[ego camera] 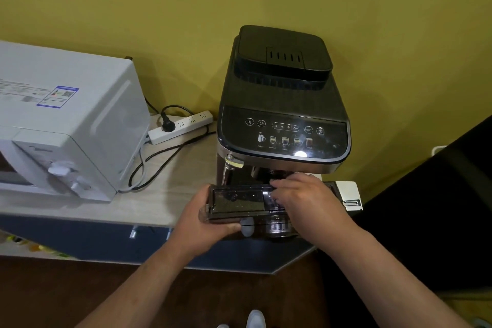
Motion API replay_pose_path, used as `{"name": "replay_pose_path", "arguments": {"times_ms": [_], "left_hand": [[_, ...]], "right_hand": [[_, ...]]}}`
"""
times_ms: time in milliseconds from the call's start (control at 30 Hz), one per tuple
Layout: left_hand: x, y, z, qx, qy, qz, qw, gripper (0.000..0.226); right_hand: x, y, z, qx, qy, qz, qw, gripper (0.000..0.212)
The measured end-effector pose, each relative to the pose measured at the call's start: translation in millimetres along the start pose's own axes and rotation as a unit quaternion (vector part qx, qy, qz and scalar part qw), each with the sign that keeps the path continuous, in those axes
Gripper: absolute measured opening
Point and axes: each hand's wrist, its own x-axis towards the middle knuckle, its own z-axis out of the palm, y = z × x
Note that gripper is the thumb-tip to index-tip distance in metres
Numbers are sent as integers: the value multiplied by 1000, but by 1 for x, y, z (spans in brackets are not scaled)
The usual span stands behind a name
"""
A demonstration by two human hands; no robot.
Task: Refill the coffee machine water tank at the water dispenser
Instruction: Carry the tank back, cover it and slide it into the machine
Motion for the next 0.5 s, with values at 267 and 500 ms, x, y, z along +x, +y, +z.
{"name": "replay_pose_path", "arguments": {"times_ms": [267, 500], "left_hand": [[3, -10, -1, 21, 7, -7, 1000, 62], [3, -8, 4, 45, 12, 4, 999, 61]], "right_hand": [[-27, 3, -3, 80, 90, 26, 992, 21], [-94, 65, -9, 241, 156, 359, 888, 65]]}}
